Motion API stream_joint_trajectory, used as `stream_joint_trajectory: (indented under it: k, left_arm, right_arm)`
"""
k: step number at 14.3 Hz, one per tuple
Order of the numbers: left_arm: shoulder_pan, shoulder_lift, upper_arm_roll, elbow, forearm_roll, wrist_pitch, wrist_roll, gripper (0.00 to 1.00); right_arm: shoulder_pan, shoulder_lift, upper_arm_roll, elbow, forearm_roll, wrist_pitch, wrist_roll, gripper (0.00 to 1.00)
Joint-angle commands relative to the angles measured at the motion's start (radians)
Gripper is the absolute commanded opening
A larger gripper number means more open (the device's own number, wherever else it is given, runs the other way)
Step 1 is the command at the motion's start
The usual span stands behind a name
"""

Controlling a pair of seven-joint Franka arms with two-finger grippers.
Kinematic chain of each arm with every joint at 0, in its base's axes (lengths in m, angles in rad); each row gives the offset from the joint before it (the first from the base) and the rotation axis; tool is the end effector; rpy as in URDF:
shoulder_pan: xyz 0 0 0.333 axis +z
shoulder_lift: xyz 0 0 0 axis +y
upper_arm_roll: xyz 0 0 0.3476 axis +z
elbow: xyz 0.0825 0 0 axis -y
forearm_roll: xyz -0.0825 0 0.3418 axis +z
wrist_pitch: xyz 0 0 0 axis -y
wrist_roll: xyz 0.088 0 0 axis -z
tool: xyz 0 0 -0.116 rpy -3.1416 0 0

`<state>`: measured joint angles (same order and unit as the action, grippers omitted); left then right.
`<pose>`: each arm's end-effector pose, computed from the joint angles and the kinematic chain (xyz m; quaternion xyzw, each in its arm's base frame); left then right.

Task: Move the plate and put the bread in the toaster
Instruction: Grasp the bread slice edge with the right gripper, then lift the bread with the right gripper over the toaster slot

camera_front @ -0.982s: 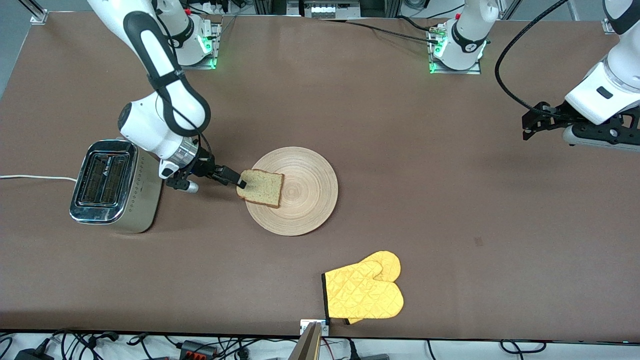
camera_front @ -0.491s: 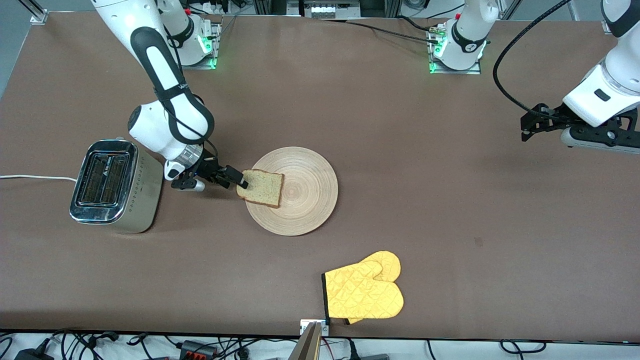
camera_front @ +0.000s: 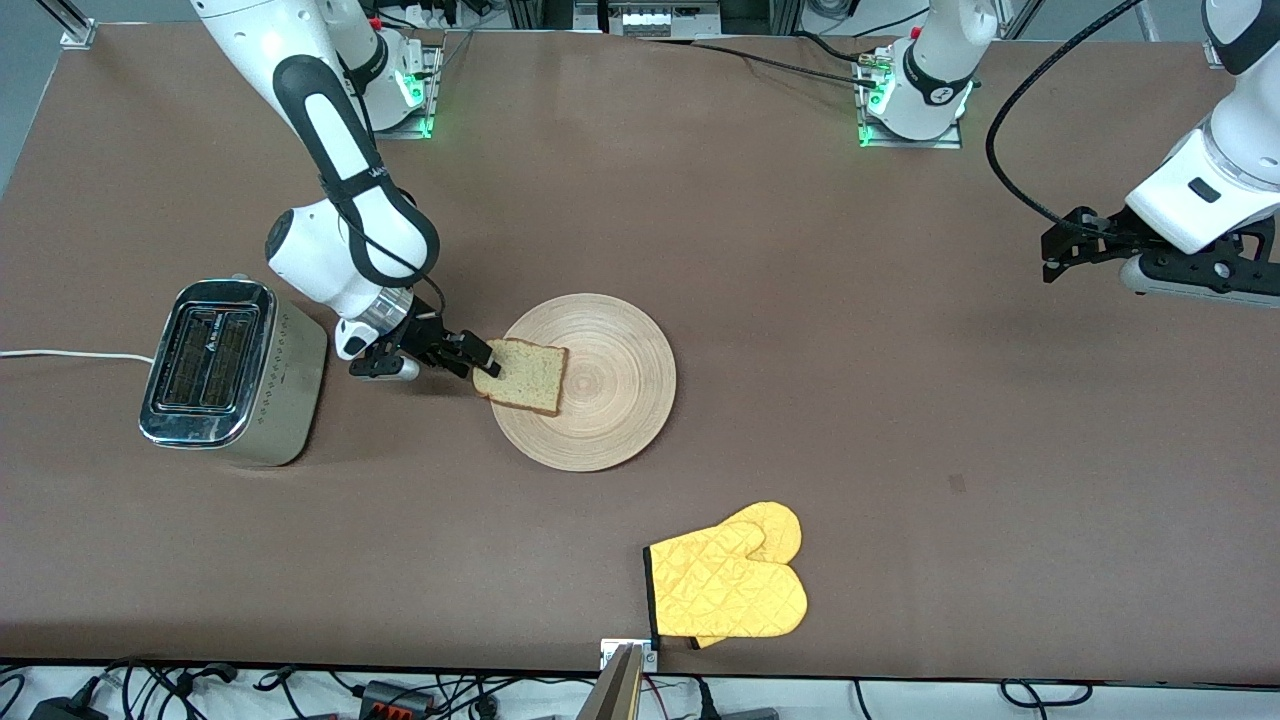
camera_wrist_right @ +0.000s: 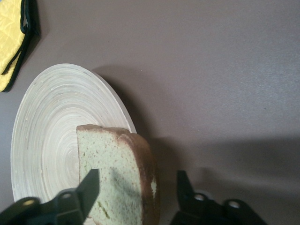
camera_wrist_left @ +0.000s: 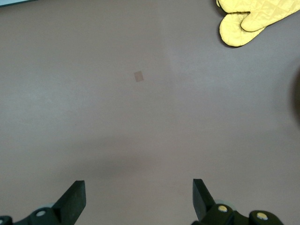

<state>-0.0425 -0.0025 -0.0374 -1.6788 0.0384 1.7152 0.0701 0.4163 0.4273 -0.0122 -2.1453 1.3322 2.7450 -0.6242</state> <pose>0.5213 -0.0378 0.6144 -0.9966 0.0773 -0.0195 0.0190 0.5251 0.1864 0.2577 -0.9518 0.0903 -0.0998 0.2756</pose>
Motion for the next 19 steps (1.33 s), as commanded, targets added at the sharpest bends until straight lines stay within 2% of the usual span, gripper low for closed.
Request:
stream_joint_trajectory:
  k: [1,3,5,6,7,9,11,14,17,19]
  left_arm:
    - [-0.002,0.012,0.005,0.025,-0.008,-0.019,0.020,1.00]
    - [-0.008,0.010,0.005,0.025,-0.008,-0.019,0.014,1.00]
    - [-0.007,0.010,0.005,0.025,-0.005,-0.026,0.014,1.00]
    - [-0.007,0.010,0.005,0.025,0.000,-0.052,0.013,1.00]
    - [-0.004,0.013,0.005,0.028,0.000,-0.054,0.013,1.00]
    - [-0.002,0.016,0.007,0.031,0.001,-0.055,0.014,1.00]
    - [-0.005,0.016,0.004,0.033,0.001,-0.055,0.013,1.00]
    - [-0.007,0.016,0.002,0.033,0.001,-0.055,0.013,1.00]
    - [-0.007,0.016,0.004,0.034,0.001,-0.059,0.011,1.00]
    - [-0.007,0.021,0.004,0.046,0.001,-0.054,0.011,1.00]
  right_arm:
    - [0.009,0.002,0.001,-0.004,0.039,0.019,-0.055,0.72]
    - [0.010,0.005,0.001,-0.004,0.044,0.019,-0.057,0.68]
    - [0.010,0.004,0.001,-0.004,0.045,0.019,-0.055,0.49]
    - [0.012,0.004,0.001,-0.004,0.059,0.021,-0.055,0.34]
    - [0.013,0.004,0.001,-0.004,0.073,0.021,-0.055,0.23]
    - [0.012,0.004,0.001,-0.004,0.079,0.022,-0.055,0.14]
    - [0.012,-0.001,0.001,-0.002,0.079,0.022,-0.052,0.00]
    - [0.003,-0.015,-0.002,0.005,0.079,0.019,-0.049,0.00]
    - [-0.002,-0.074,-0.011,0.008,0.067,0.013,-0.045,0.00]
    - [-0.033,-0.097,-0.035,0.019,0.032,-0.057,-0.045,0.00]
